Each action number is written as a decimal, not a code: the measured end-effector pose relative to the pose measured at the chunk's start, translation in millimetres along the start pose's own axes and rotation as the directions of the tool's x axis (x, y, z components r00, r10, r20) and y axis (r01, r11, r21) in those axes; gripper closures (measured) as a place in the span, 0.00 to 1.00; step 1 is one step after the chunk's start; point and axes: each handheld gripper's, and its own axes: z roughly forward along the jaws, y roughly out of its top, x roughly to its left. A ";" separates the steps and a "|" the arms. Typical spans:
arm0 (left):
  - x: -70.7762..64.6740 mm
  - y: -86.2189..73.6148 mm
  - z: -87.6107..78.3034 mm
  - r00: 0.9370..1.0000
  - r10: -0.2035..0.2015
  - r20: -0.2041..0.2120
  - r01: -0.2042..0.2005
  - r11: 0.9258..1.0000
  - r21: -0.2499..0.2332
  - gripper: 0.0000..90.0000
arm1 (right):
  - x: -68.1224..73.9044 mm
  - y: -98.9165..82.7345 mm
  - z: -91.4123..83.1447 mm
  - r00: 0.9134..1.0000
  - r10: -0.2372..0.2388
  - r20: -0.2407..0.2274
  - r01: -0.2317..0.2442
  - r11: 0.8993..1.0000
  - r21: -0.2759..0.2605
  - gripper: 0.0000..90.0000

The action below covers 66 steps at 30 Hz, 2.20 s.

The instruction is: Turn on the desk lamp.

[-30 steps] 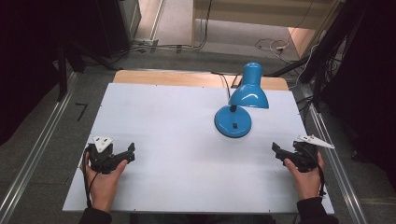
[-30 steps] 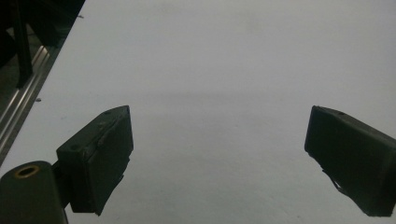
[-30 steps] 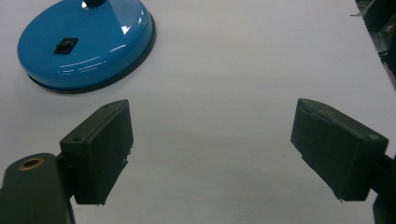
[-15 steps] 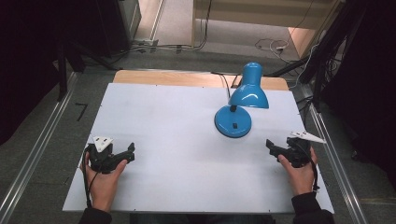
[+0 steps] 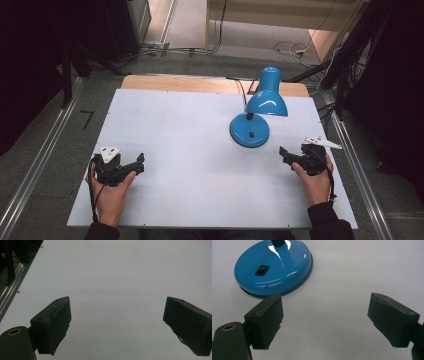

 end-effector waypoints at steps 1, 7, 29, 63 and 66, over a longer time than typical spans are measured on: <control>0.1 0.0 -0.2 1.000 0.000 -0.001 0.000 1.000 0.000 0.09 | 0.0 0.6 0.6 1.000 -0.004 0.001 0.004 1.000 -0.001 0.13; 0.3 -0.4 -0.2 1.000 -0.003 0.003 0.003 1.000 0.001 0.09 | 4.0 6.3 4.5 1.000 -0.001 -0.014 0.001 1.000 -0.004 0.13; 2.6 -0.6 -1.6 1.000 -0.017 0.011 0.017 1.000 0.000 0.09 | 13.4 18.5 15.5 1.000 -0.018 -0.021 0.018 1.000 -0.012 0.14; 3.5 -0.5 -2.1 1.000 -0.022 0.020 0.022 1.000 -0.005 0.09 | 34.5 31.6 39.4 0.998 -0.048 -0.029 0.049 0.999 0.007 0.14; 3.5 -0.5 -2.0 1.000 -0.023 0.020 0.023 1.000 -0.004 0.09 | 36.6 33.0 41.2 0.998 -0.049 -0.027 0.049 0.999 0.003 0.16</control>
